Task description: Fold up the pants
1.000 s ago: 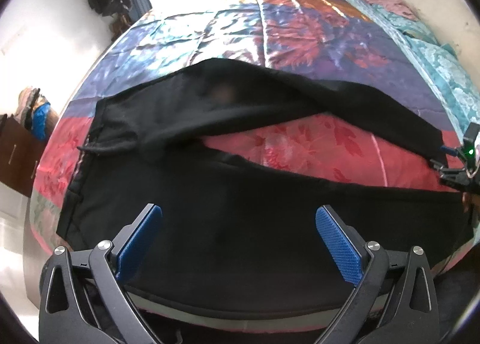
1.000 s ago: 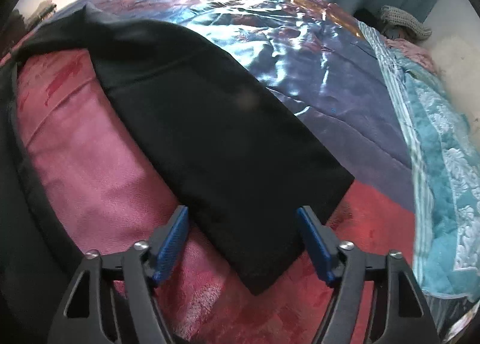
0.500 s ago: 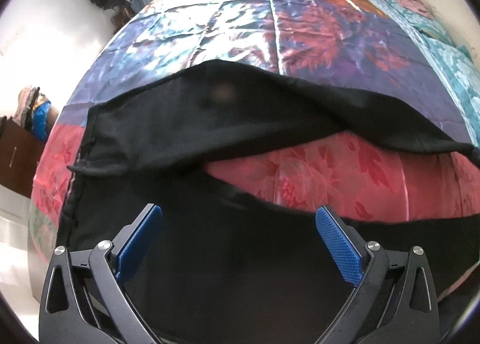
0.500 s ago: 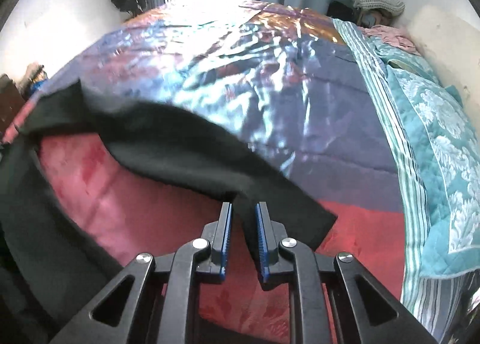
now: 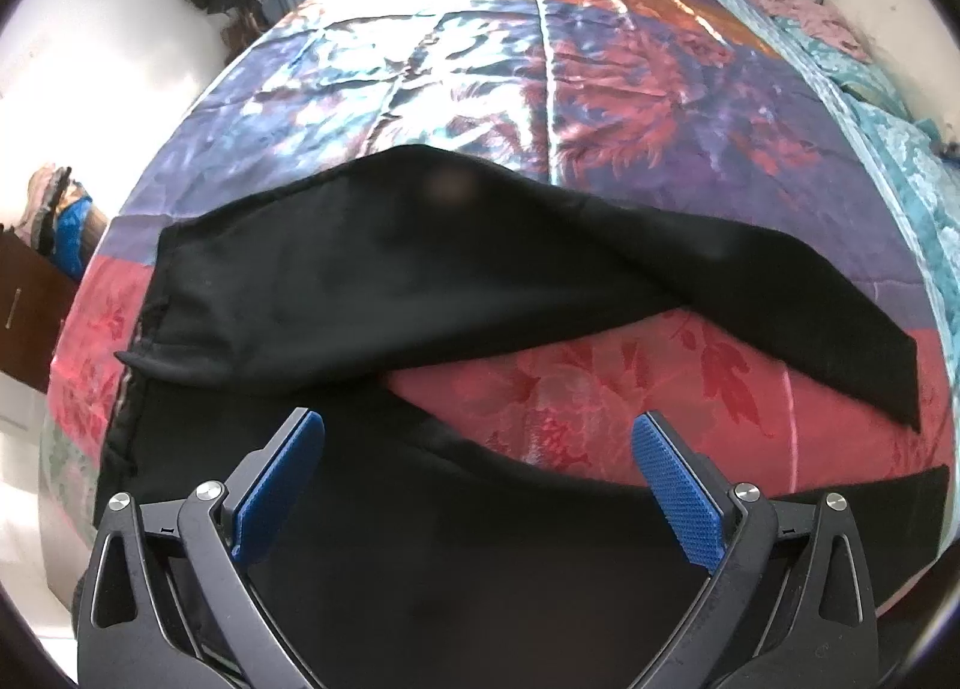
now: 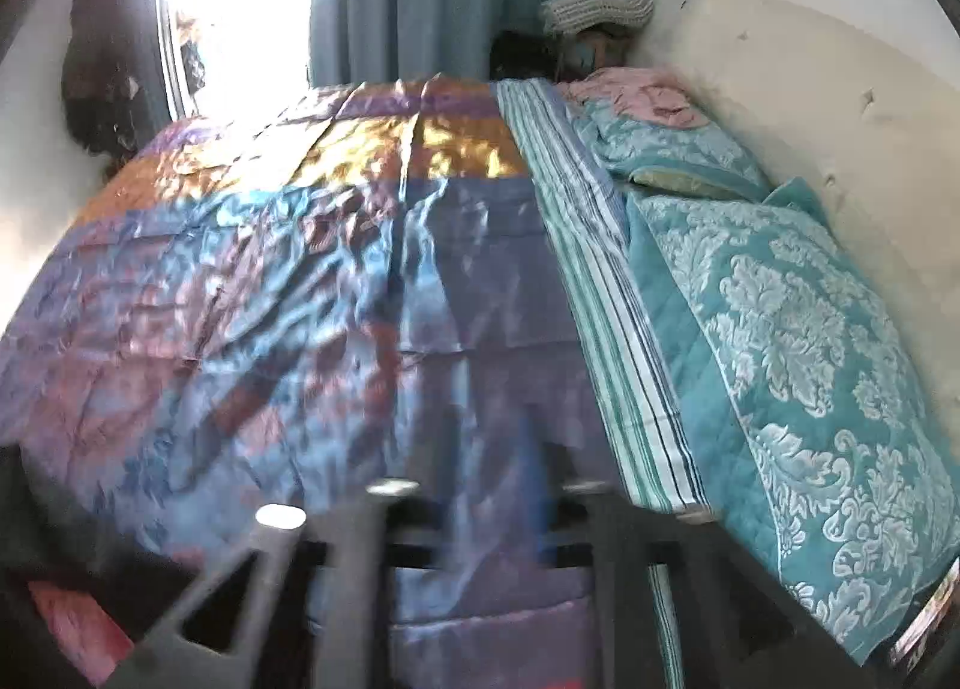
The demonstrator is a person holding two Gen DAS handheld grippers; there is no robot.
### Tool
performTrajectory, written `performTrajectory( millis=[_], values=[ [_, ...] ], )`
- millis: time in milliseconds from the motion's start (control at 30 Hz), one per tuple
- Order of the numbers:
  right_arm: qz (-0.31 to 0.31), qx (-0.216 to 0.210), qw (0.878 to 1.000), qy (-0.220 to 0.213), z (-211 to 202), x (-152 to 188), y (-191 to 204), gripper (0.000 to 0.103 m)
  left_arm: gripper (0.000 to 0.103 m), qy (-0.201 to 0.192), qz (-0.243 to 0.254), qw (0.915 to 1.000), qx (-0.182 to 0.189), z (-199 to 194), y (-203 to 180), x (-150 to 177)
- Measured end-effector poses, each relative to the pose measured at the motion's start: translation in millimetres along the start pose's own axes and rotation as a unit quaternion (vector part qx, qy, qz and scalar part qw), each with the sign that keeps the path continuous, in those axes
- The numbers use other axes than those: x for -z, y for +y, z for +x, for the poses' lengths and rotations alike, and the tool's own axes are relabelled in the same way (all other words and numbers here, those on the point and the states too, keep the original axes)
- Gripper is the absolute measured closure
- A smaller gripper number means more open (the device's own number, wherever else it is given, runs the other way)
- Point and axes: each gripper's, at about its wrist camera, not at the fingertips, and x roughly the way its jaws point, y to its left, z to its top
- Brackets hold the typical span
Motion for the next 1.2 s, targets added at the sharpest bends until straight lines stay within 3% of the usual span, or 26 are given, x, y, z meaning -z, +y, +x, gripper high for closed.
performTrajectory(
  millis=[33,67,200,300,400,500,567,733,800,833,867,900,933,967,1067,1200],
  values=[
    [-0.019,-0.01,1.0,0.003,0,11,3,0.036,0.001,0.001,-0.001,1.0,-0.004,2,3,4],
    [-0.047,-0.02,0.999,0.007,-3,29,10,0.031,0.001,0.007,-0.004,0.9999,-0.008,5,8,8],
    [-0.178,-0.087,0.98,0.035,-32,139,50,0.031,0.001,0.029,-0.02,0.9994,-0.005,16,19,22],
    [-0.227,-0.126,0.965,0.042,-51,210,67,0.031,0.001,0.038,-0.02,0.9991,-0.007,21,20,27],
    [-0.237,-0.133,0.961,0.055,-47,255,70,0.031,0.001,0.04,-0.018,0.999,-0.008,20,17,29],
    [-0.239,-0.114,0.962,0.074,-27,270,63,0.032,0.001,0.037,-0.012,0.9992,-0.008,15,15,31],
    [-0.241,-0.127,0.959,0.081,-25,272,61,0.032,0.001,0.034,-0.007,0.9993,-0.012,14,15,32],
    [-0.295,-0.157,0.936,0.11,-35,280,76,0.034,0.001,0.051,-0.015,0.9984,-0.018,26,20,38],
    [-0.313,-0.134,0.935,0.095,-34,281,77,0.035,0.001,0.058,-0.018,0.998,-0.017,32,22,40],
    [-0.3,-0.128,0.94,0.097,-28,279,73,0.043,0.001,0.06,-0.019,0.9979,-0.017,33,21,41],
    [-0.279,-0.13,0.946,0.101,-22,275,67,0.061,0.001,0.06,-0.018,0.9979,-0.017,34,22,42],
    [-0.253,-0.127,0.953,0.104,-18,270,61,0.07,0.001,0.06,-0.017,0.9979,-0.016,34,22,42],
    [-0.23,-0.124,0.959,0.106,-16,263,58,0.093,0.001,0.058,-0.015,0.9981,-0.016,33,22,42],
    [-0.217,-0.122,0.961,0.118,-17,258,58,0.098,0.001,0.056,-0.014,0.9982,-0.017,31,23,41],
    [-0.137,-0.163,0.972,0.1,-40,208,54,0.098,0.001,0.05,-0.014,0.9984,-0.022,30,29,39],
    [-0.046,-0.195,0.979,0.049,-48,86,41,0.098,0.001,0.047,-0.027,0.9984,-0.014,30,29,35]
  ],
)
